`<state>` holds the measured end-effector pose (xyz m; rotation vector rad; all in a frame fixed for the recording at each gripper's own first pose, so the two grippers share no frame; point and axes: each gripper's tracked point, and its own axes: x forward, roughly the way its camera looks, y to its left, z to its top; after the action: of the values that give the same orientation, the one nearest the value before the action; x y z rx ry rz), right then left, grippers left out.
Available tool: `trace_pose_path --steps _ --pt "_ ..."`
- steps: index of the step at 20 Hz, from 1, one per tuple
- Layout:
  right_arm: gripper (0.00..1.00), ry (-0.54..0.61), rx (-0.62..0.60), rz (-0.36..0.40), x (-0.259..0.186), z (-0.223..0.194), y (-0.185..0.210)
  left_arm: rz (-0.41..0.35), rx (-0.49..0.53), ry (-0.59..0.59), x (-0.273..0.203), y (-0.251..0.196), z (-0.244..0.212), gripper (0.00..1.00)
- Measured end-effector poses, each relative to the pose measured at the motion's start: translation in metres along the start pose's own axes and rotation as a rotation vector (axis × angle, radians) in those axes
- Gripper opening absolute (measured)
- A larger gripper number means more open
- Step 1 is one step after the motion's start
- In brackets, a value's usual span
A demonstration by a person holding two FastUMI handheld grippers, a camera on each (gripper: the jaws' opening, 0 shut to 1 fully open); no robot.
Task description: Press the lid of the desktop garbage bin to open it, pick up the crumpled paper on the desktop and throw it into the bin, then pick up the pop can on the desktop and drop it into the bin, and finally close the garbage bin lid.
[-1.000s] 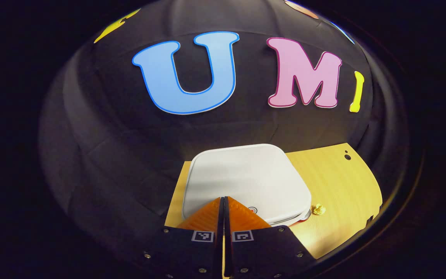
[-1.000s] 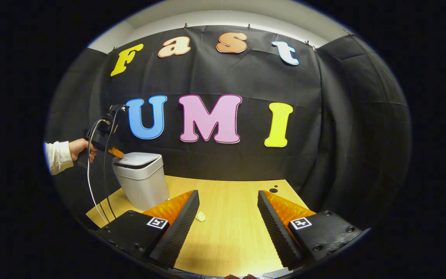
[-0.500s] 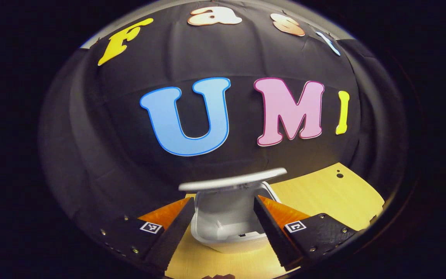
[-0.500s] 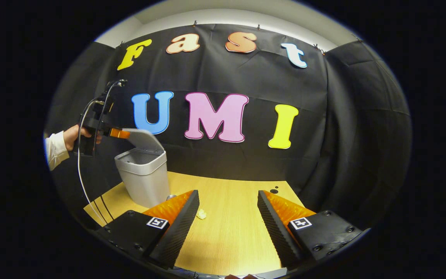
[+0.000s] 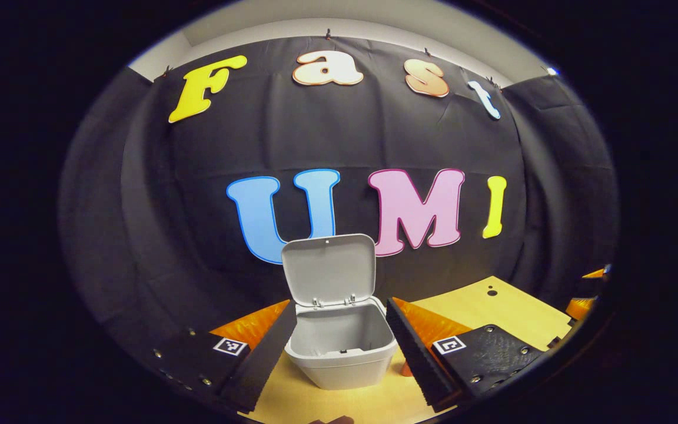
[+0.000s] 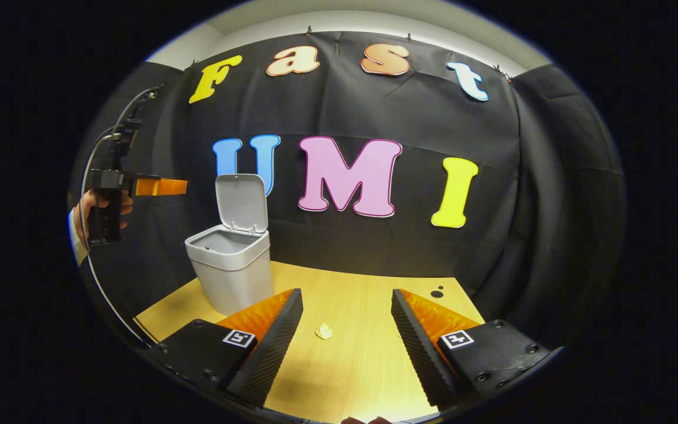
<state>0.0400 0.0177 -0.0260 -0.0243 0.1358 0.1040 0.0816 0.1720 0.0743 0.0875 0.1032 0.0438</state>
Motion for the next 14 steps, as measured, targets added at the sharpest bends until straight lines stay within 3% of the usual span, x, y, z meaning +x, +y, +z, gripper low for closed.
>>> trace_pose_path --steps 5,9,14 --pt "0.98 0.058 -0.008 0.068 0.049 -0.008 0.021 0.020 -0.049 -0.024 -0.044 0.008 -0.004 0.99" --pt "0.98 0.137 -0.028 0.145 0.096 -0.023 0.034 0.082 -0.048 -0.050 -0.077 0.027 -0.004 0.99" --pt "0.98 0.351 -0.003 0.201 0.163 -0.068 0.037 0.171 -0.061 -0.051 -0.118 0.036 -0.010 0.99"
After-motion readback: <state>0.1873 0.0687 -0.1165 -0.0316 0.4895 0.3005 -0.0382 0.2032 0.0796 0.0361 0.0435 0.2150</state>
